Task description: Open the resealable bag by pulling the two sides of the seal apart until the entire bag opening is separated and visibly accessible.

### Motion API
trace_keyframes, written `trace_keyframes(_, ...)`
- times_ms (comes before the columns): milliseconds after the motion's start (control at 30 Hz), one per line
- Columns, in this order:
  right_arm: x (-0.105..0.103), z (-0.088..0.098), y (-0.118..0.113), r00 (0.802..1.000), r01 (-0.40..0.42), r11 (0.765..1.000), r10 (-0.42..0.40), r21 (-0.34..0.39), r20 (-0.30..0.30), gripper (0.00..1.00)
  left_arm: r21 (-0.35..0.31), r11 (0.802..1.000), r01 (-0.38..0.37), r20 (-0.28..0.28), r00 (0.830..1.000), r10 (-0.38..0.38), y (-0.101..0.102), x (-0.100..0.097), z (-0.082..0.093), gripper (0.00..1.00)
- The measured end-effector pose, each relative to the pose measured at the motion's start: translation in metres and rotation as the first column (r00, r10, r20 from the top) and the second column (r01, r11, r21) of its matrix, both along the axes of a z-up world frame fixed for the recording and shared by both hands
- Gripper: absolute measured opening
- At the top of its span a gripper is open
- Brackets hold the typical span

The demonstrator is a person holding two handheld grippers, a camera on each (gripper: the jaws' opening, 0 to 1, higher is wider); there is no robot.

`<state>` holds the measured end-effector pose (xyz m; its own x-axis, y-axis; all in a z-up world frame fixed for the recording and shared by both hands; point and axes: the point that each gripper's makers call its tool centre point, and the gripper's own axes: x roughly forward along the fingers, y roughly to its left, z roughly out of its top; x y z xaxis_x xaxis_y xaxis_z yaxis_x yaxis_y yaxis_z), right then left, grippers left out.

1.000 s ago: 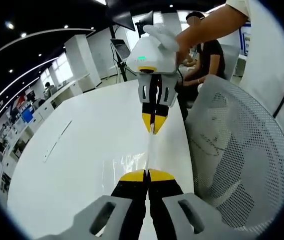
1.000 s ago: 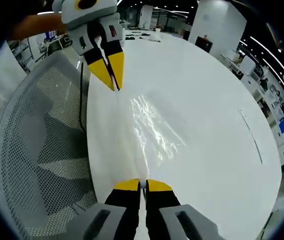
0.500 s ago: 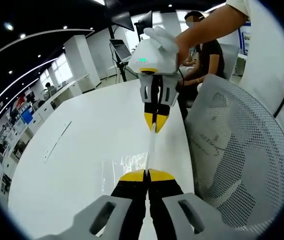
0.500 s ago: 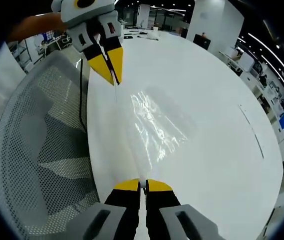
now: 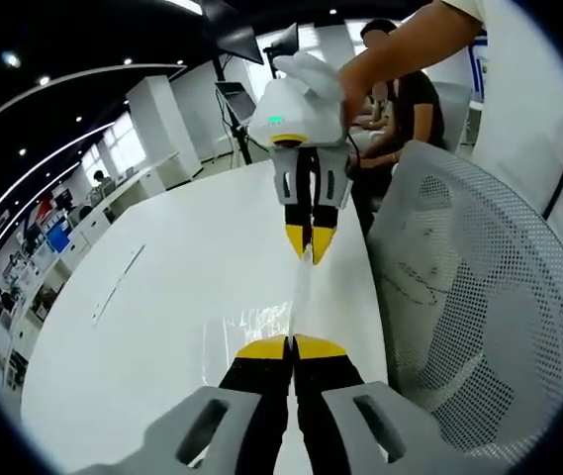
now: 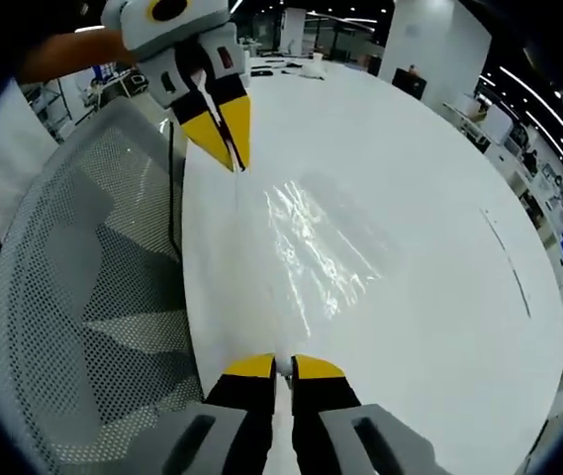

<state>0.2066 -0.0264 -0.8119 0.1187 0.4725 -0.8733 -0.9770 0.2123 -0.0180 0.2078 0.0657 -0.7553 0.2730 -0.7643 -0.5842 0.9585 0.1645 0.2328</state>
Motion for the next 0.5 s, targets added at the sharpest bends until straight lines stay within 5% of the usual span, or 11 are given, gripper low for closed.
trace_keyframes(500, 0.013, 0.03, 0.026, 0.998, 0.056, 0.986, -0.052, 0.155, -0.029, 0.1, 0.027, 0.999, 0.046, 0.013, 0.999, -0.047, -0.003, -0.006, -0.007, 0.0)
